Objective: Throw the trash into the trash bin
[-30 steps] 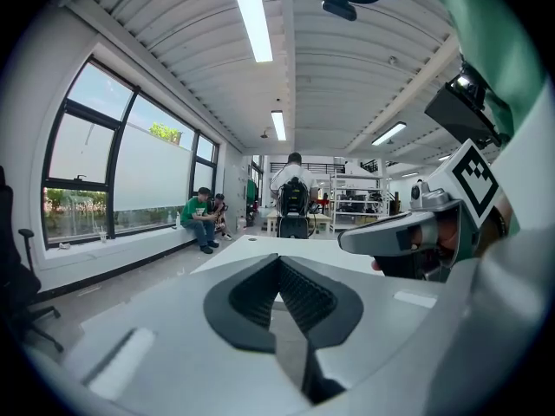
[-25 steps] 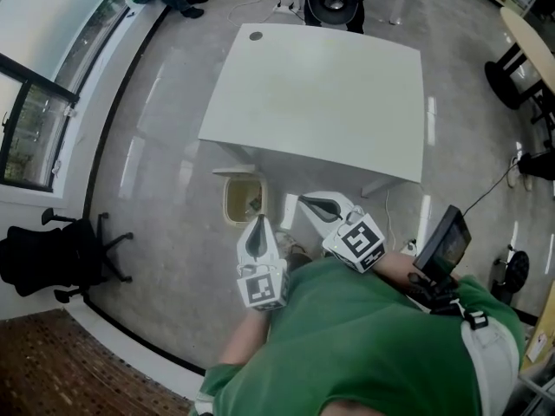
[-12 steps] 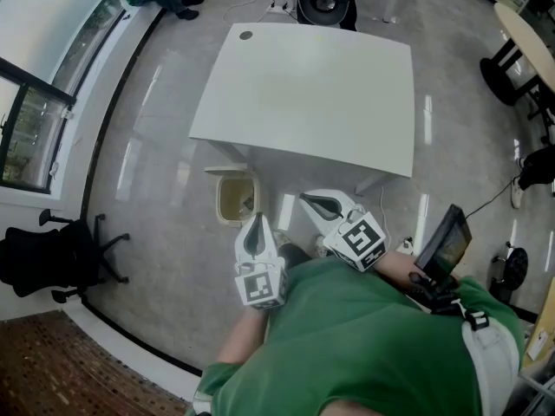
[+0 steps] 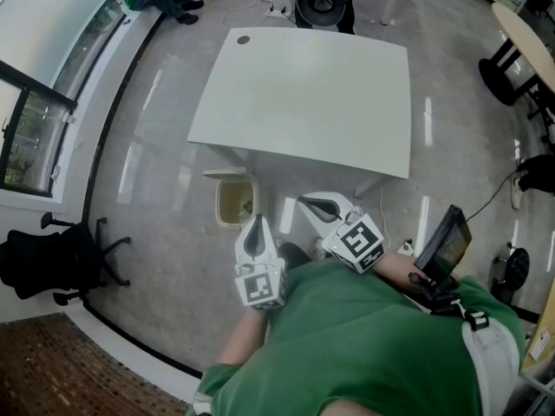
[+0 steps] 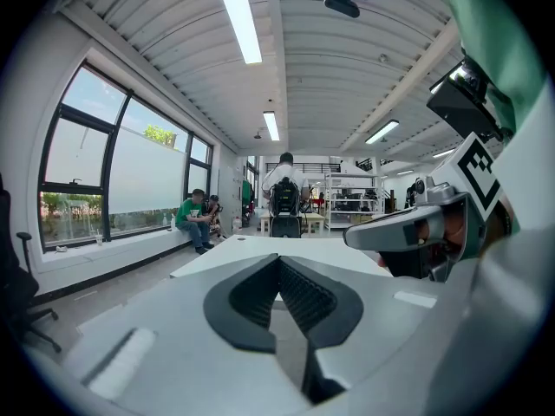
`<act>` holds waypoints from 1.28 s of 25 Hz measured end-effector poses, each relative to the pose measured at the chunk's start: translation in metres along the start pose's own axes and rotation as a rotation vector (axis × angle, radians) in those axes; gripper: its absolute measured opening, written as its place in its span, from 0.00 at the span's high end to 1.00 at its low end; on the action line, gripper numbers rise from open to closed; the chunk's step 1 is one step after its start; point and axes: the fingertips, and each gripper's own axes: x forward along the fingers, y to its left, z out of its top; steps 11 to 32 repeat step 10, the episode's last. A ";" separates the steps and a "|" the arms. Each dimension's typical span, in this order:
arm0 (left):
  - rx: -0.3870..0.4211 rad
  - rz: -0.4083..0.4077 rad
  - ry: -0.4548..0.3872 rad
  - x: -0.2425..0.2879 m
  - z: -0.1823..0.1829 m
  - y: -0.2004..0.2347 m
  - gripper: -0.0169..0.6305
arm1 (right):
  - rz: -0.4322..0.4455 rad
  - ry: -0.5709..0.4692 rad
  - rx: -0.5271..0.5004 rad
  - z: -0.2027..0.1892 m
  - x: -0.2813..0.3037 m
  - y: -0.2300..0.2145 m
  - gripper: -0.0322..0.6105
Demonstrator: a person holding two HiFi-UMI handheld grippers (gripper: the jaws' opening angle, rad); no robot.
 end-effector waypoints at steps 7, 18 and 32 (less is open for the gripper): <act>0.024 0.000 -0.015 0.006 0.000 -0.005 0.96 | -0.010 -0.016 0.007 0.000 -0.005 -0.008 0.95; 0.027 0.004 -0.022 0.011 0.000 -0.013 0.96 | -0.010 -0.027 0.006 -0.001 -0.011 -0.015 0.95; 0.027 0.004 -0.022 0.011 0.000 -0.013 0.96 | -0.010 -0.027 0.006 -0.001 -0.011 -0.015 0.95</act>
